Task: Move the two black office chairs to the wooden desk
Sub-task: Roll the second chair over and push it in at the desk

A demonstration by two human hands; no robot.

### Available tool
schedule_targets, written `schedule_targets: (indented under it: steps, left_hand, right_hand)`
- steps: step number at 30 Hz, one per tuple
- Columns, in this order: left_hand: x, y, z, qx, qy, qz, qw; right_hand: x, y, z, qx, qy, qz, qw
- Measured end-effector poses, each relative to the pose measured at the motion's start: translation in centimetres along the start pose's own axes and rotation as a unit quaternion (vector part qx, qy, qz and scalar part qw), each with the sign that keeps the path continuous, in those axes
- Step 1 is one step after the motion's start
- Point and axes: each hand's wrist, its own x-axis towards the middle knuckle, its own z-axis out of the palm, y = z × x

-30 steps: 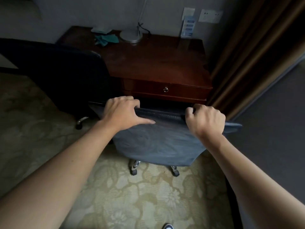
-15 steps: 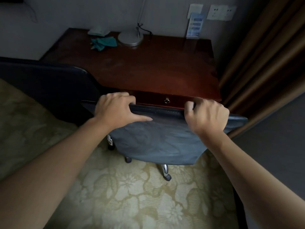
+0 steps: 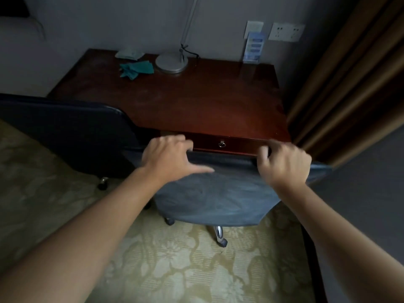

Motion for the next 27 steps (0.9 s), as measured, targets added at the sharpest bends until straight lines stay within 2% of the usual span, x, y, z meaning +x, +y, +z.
schedule_targets:
  steps: [5,10,22,27]
  left_hand:
    - [-2.8,-1.4,0.3,0.006,0.007,0.036,0.999]
    - [0.0,-2.5,0.1,-0.007,-0.035,0.054,0.998]
    - [2.6,-2.2,0.5,0.002,0.002,0.056,0.998]
    - [3.0,-0.8,0.2,0.020,0.010,0.067,0.997]
  right_hand:
    - [-3.4,-1.3,-0.1,-0.005,0.051,-0.022,0.998]
    - [-1.6,-1.9,0.6,-0.019,0.034,0.005,0.999]
    - [1.6,-0.5,2.0,-0.020,0.093,-0.034,0.995]
    - [2.6,0.5,1.4,0.000,0.088,-0.039,0.995]
